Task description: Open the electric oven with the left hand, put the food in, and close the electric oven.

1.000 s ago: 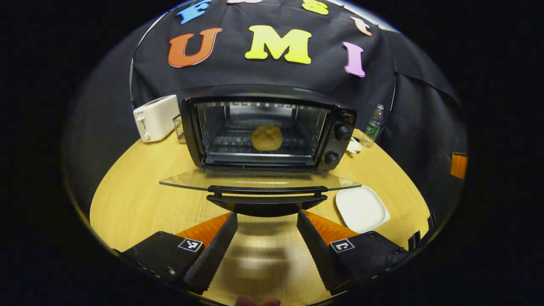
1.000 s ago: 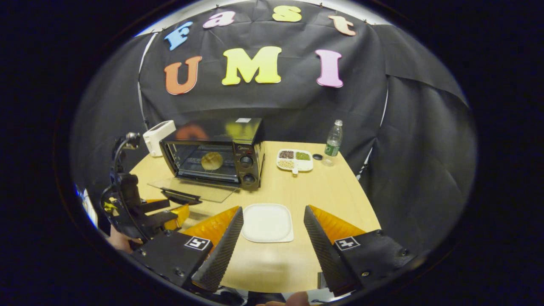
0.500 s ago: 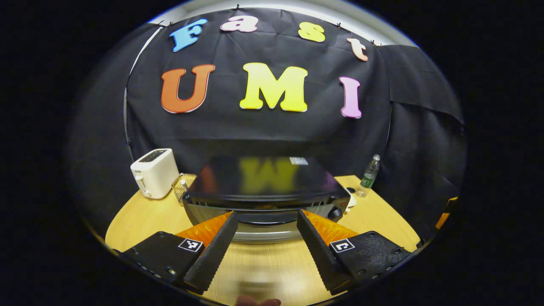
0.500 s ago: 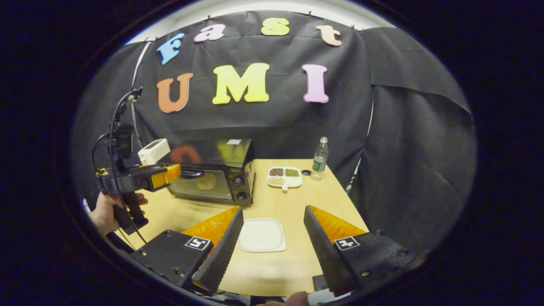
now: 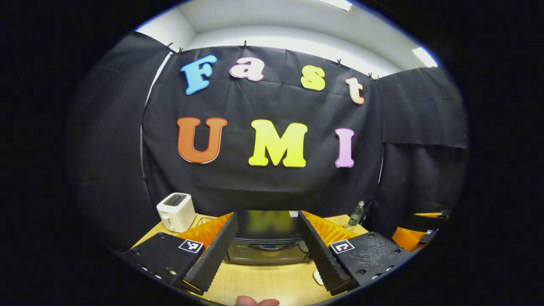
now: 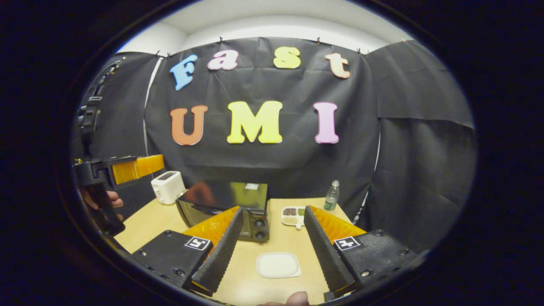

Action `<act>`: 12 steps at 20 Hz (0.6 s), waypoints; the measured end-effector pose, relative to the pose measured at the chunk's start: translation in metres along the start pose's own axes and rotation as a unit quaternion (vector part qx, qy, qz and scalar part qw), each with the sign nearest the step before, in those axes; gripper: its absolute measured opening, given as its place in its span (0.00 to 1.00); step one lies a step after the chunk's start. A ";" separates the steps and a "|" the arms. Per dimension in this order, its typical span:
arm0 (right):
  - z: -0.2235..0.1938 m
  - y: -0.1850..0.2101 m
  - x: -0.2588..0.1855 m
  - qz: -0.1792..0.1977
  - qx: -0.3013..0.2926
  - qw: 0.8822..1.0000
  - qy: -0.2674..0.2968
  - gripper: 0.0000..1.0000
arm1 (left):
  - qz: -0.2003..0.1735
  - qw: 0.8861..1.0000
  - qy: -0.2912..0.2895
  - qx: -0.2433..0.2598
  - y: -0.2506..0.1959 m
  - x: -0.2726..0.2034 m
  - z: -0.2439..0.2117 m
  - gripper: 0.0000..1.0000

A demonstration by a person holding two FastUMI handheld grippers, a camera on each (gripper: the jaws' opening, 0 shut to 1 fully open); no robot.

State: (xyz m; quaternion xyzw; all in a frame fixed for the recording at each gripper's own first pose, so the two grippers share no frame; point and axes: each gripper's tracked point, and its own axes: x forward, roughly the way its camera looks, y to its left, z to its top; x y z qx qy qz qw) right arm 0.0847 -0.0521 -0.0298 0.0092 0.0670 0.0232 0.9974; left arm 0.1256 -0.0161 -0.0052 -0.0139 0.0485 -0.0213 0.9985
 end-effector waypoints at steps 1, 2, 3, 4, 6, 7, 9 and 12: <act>0.008 0.011 -0.007 0.004 0.002 1.000 -0.010 0.96 | 0.003 1.000 -0.013 0.002 0.006 -0.017 0.011 0.93; 0.017 0.021 -0.014 0.007 0.004 1.000 -0.021 0.97 | 0.004 1.000 -0.022 0.003 0.010 -0.035 0.020 0.93; 0.025 0.031 -0.022 0.010 0.006 0.999 -0.030 0.98 | 0.004 1.000 -0.027 0.002 0.015 -0.052 0.028 0.92; 0.030 0.039 -0.031 0.012 0.005 0.999 -0.037 0.99 | 0.003 1.000 -0.029 -0.001 0.018 -0.069 0.032 0.93; 0.038 0.056 -0.050 0.015 0.006 0.999 -0.049 1.00 | 0.000 1.000 -0.028 -0.004 0.025 -0.096 0.036 0.93; 0.042 0.064 -0.059 0.017 0.007 0.998 -0.054 1.00 | 0.002 1.000 -0.028 -0.004 0.029 -0.109 0.037 0.93; 0.046 0.079 -0.080 0.021 0.011 0.998 -0.062 1.00 | 0.004 1.000 -0.027 -0.004 0.036 -0.137 0.038 0.93; 0.043 0.094 -0.111 0.022 0.018 0.997 -0.066 1.00 | 0.002 1.000 -0.031 0.001 0.043 -0.169 0.036 0.92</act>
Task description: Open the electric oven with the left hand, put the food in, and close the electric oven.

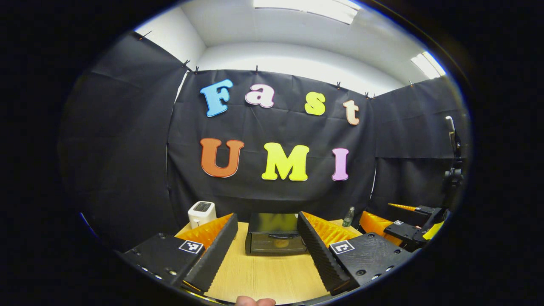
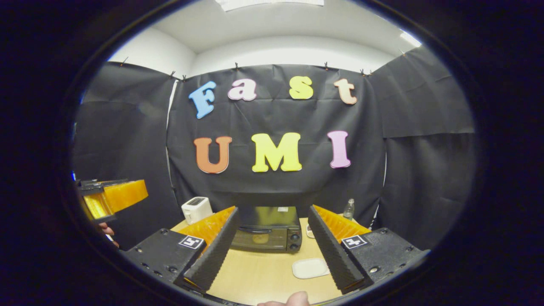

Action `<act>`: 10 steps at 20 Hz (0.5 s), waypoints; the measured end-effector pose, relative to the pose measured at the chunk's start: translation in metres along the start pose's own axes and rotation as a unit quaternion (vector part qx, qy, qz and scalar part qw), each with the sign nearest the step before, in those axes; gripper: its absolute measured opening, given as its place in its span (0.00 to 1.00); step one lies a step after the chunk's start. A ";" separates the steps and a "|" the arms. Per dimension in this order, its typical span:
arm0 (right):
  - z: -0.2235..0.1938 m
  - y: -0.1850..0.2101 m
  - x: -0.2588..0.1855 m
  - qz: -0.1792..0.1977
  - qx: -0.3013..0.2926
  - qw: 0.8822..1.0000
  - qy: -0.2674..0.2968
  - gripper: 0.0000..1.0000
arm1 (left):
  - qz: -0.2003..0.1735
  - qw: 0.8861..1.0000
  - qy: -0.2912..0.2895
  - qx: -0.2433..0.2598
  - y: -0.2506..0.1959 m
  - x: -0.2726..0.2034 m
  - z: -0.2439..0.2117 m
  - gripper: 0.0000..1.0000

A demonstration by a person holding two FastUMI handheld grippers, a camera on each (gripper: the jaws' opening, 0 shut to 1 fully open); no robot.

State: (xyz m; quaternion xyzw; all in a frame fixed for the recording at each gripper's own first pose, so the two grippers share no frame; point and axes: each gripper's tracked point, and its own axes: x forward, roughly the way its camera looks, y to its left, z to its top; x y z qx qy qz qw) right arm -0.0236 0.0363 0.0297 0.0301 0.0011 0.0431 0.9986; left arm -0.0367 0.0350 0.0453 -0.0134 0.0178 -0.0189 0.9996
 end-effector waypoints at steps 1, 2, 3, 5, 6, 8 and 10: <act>-0.003 0.005 -0.008 0.001 -0.001 1.000 0.002 1.00 | 0.002 1.000 0.000 0.002 0.003 -0.009 -0.002 0.93; -0.006 0.009 -0.015 0.001 -0.005 1.000 0.004 1.00 | 0.002 1.000 0.003 0.004 0.002 -0.018 -0.007 0.92; -0.009 0.013 -0.020 0.003 -0.009 1.000 0.007 1.00 | 0.002 1.000 0.004 0.008 0.002 -0.024 -0.010 0.92; -0.011 0.022 -0.028 0.011 -0.011 1.000 0.011 1.00 | 0.005 1.000 0.004 0.012 0.005 -0.033 -0.014 0.93; -0.011 0.025 -0.030 0.014 -0.011 1.000 0.011 1.00 | 0.006 1.000 0.004 0.009 0.005 -0.037 -0.014 0.93; -0.012 0.028 -0.032 0.022 -0.012 1.000 0.013 1.00 | 0.011 1.000 0.002 0.001 0.004 -0.042 -0.013 0.93; -0.008 0.032 -0.033 0.029 -0.015 0.999 0.011 1.00 | 0.014 1.000 -0.001 -0.002 0.004 -0.043 -0.012 0.93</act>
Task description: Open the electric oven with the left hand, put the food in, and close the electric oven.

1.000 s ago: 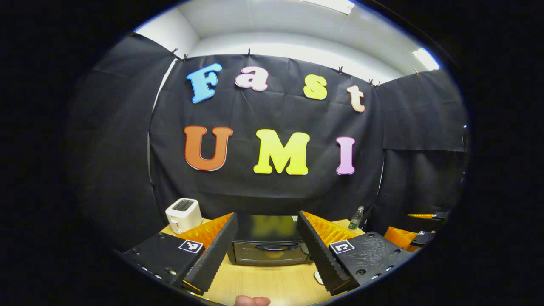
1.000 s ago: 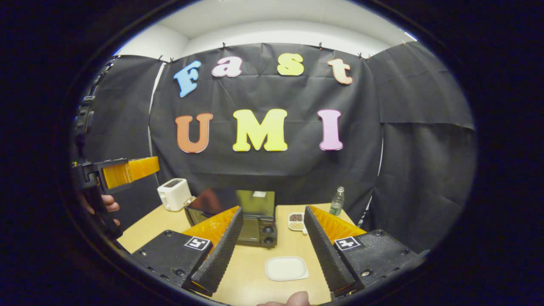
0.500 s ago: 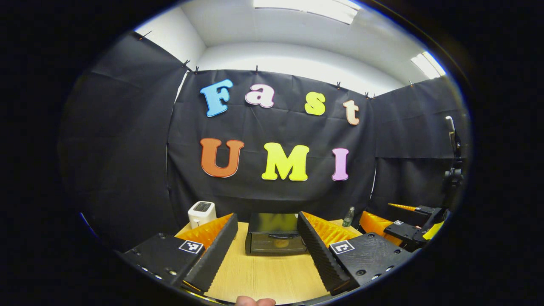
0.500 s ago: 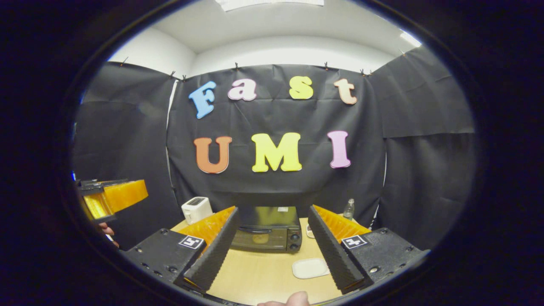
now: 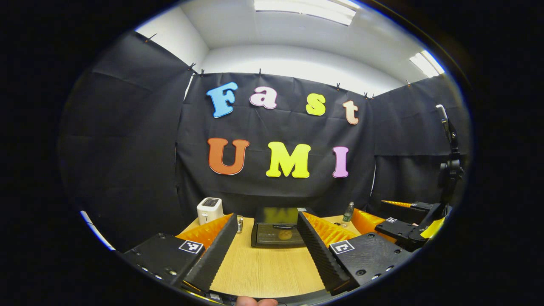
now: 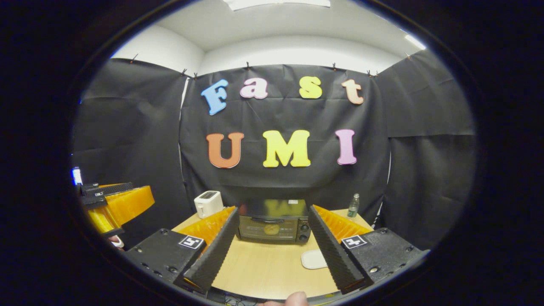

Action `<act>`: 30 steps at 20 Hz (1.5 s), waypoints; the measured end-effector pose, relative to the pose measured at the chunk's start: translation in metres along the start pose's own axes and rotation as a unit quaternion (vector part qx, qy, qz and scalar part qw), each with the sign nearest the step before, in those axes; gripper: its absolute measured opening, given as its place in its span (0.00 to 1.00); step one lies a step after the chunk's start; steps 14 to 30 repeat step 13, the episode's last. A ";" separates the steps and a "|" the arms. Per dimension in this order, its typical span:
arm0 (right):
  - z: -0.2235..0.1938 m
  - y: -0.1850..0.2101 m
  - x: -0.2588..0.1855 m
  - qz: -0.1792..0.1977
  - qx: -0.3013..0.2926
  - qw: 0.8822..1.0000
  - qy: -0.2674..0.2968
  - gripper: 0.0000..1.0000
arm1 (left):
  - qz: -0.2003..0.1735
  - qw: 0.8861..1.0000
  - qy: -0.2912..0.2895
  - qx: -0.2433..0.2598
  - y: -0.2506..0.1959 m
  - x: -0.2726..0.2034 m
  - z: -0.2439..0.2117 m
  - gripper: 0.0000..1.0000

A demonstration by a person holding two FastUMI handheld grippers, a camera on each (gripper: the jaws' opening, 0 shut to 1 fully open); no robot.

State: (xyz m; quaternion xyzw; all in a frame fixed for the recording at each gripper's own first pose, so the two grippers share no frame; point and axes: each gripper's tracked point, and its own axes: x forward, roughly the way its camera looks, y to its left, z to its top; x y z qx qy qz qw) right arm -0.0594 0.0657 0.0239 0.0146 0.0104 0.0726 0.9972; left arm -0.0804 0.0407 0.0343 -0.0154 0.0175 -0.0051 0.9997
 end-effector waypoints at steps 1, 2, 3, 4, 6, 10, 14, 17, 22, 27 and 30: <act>0.002 0.001 0.001 0.003 -0.001 1.000 -0.003 1.00 | 0.001 1.000 -0.001 0.000 0.001 0.000 -0.001 0.93; 0.003 0.001 0.001 0.005 -0.002 1.000 -0.007 1.00 | 0.004 1.000 -0.002 0.001 0.003 0.000 -0.002 0.92; 0.004 0.000 0.001 0.005 -0.002 1.000 -0.008 1.00 | 0.008 1.000 0.000 0.003 0.005 0.000 -0.005 0.92; 0.000 0.000 0.001 0.006 -0.003 1.000 -0.005 1.00 | 0.010 1.000 0.003 0.003 0.006 -0.002 -0.008 0.92; -0.001 0.002 0.001 0.010 0.000 1.000 -0.002 1.00 | 0.012 1.000 0.004 0.002 0.006 -0.002 -0.006 0.92; 0.000 0.002 0.005 0.014 0.004 1.000 -0.002 1.00 | 0.011 1.000 0.005 0.000 0.003 -0.003 -0.006 0.93; 0.004 0.000 0.006 0.013 0.004 1.000 -0.004 1.00 | 0.009 1.000 0.006 0.001 0.005 -0.002 -0.007 0.93; 0.004 0.000 0.006 0.013 0.004 1.000 -0.004 1.00 | 0.009 1.000 0.006 0.001 0.005 -0.002 -0.007 0.93; 0.004 0.000 0.006 0.013 0.004 1.000 -0.004 1.00 | 0.009 1.000 0.006 0.001 0.005 -0.002 -0.007 0.93; 0.004 0.000 0.006 0.013 0.004 1.000 -0.004 1.00 | 0.009 1.000 0.006 0.001 0.005 -0.002 -0.007 0.93; 0.004 0.000 0.006 0.013 0.004 1.000 -0.004 1.00 | 0.009 1.000 0.006 0.001 0.005 -0.002 -0.007 0.93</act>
